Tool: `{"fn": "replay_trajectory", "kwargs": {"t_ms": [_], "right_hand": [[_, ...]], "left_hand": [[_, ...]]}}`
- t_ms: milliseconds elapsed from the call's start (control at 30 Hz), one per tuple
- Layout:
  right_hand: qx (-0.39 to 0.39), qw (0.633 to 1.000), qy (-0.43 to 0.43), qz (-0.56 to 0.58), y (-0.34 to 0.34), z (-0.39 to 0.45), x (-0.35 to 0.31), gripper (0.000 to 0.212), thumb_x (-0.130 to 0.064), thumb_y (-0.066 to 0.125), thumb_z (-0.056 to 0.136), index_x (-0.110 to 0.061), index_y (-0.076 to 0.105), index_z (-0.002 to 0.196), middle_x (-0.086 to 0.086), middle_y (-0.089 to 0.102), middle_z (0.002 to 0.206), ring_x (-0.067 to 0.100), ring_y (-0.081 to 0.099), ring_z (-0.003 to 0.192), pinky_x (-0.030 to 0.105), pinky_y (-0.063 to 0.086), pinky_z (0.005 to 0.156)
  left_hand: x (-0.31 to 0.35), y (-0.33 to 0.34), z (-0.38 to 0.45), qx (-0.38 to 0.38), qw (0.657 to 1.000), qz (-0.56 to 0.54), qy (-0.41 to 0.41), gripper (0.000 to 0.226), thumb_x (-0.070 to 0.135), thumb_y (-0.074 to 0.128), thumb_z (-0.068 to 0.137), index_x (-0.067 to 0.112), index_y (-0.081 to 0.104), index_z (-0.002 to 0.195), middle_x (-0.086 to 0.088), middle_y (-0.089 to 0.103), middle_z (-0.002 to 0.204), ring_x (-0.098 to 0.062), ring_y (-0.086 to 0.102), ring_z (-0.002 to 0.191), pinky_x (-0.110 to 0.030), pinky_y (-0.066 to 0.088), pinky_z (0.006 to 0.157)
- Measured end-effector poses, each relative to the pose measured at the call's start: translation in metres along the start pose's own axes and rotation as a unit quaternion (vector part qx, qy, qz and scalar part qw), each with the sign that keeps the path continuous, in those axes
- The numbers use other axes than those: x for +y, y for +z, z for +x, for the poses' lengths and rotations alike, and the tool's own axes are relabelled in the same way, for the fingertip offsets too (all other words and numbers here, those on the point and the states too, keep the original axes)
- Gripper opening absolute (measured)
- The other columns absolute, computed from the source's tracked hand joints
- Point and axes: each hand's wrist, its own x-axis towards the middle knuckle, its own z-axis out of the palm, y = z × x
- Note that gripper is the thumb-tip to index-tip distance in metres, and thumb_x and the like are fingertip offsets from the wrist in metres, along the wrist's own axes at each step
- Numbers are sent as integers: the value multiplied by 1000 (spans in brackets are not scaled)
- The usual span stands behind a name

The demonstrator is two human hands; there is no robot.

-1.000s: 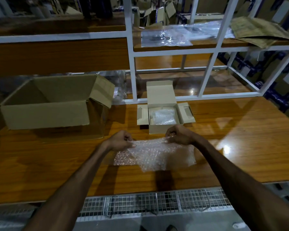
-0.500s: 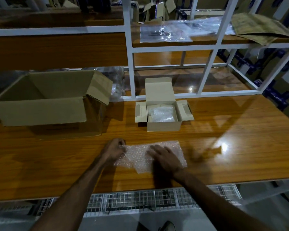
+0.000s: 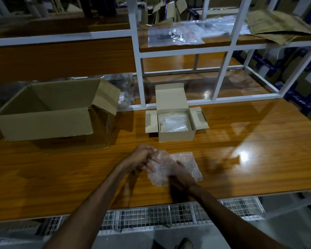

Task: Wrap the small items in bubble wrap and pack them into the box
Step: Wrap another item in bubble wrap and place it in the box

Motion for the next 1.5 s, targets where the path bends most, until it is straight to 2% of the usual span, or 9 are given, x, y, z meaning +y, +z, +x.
{"fn": "replay_trajectory", "kwargs": {"t_ms": [133,233,333,533,733,900,1000,1200,1500], "right_hand": [[144,950,21,276,-9,-5,4,44,-44,59,92,-17,65,127,0,68,129,15,66,119,43,55,103],[257,916,62,301,-19,-1,19,35,-29,63,91,-3,70,113,9,71,118,25,67,115,52,55,99],[293,919,108,240,-31,1,15,16,-18,62,100,-12,72,111,3,72,112,21,67,107,49,57,94],[79,985,84,-127,-37,1,5,72,-50,64,95,-30,36,158,-1,39,161,20,40,144,52,28,119],[33,973,116,-197,-50,12,10,94,-55,72,87,-32,20,162,6,45,150,28,43,138,59,25,116],[-9,970,124,-211,-65,24,5,73,-57,76,83,-29,47,144,7,50,147,30,43,140,63,25,117],[-27,969,131,-210,-73,28,10,43,-57,73,86,-30,60,117,2,57,133,26,47,129,61,27,115],[-38,981,141,127,-109,40,5,32,-34,84,84,-16,67,104,4,67,108,20,66,98,32,56,74],[31,883,98,458,-138,19,11,36,-17,75,93,-6,66,126,14,72,124,33,72,111,46,61,87]], "left_hand": [[-18,23,15,1,998,66,-2,35,-7,53,98,12,63,125,-14,75,109,-26,70,76,-35,57,56],[-35,36,18,33,992,114,43,36,-12,55,92,15,68,111,-10,72,105,-30,72,93,-49,61,72],[-49,50,17,88,975,178,95,36,-10,58,93,19,69,109,3,68,106,-20,70,93,-37,63,70],[-76,73,12,222,935,242,131,45,2,73,86,27,70,123,12,63,125,-12,49,127,-39,40,111],[-82,66,16,328,921,210,24,64,33,84,82,24,59,140,4,62,137,-23,53,129,-51,42,111],[-62,50,18,225,973,28,-40,35,6,85,80,18,70,110,-2,77,105,-19,76,84,-48,66,72],[-52,41,11,183,982,-30,-20,16,5,75,90,14,72,102,-5,78,98,-14,77,78,-42,66,70],[-33,12,6,99,984,-148,24,27,8,68,97,17,65,123,-6,75,118,-22,75,105,-44,64,85],[-12,-9,12,78,932,-352,49,42,-4,67,95,10,60,134,-16,72,127,-35,73,113,-44,65,83]]}}
